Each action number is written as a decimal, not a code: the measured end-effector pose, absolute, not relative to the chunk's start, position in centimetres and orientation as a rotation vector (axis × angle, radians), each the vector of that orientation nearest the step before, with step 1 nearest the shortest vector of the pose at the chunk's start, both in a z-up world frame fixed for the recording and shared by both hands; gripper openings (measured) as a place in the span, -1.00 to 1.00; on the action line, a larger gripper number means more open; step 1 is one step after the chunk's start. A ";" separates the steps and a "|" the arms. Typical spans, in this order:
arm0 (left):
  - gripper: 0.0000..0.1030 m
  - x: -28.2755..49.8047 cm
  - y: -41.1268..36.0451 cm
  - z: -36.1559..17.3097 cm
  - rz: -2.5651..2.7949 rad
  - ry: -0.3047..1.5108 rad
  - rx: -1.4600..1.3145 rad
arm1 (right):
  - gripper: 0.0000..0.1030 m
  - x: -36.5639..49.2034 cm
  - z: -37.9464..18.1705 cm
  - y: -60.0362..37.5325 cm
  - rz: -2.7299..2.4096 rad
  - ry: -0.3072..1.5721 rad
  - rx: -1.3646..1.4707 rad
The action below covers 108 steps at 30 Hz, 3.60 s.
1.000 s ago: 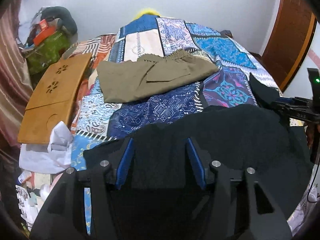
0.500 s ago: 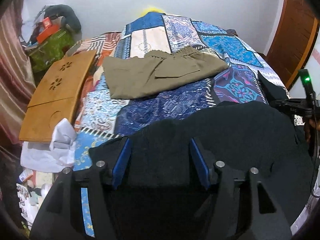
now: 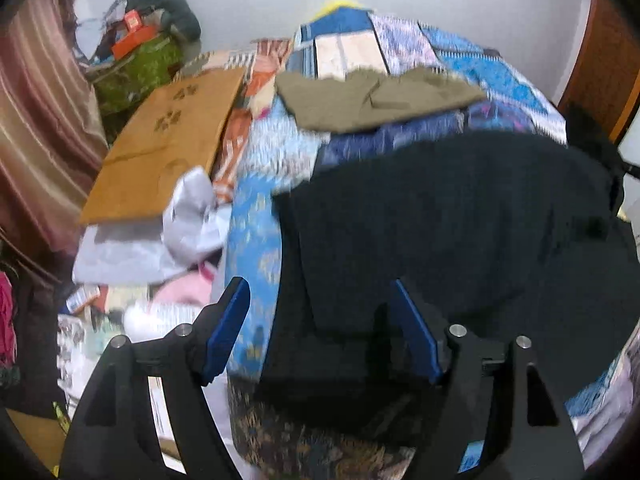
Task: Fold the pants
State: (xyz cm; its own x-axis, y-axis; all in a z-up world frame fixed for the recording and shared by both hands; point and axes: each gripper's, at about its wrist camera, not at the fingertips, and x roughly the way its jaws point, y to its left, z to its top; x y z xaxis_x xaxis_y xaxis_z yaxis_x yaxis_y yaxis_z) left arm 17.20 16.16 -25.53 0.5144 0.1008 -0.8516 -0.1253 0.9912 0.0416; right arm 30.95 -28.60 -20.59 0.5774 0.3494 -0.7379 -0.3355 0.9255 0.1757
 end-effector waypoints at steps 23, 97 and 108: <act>-0.81 18.8 14.0 -25.1 0.152 0.881 0.054 | -0.89 25.5 -20.2 -33.5 0.304 0.795 0.209; -0.40 8.3 17.6 -24.3 0.221 0.968 -0.067 | -0.35 15.2 -24.6 -47.8 -0.189 0.907 0.214; 0.02 16.1 18.3 -21.2 0.146 0.879 -0.097 | -0.26 21.2 -16.1 -36.5 0.180 0.763 0.087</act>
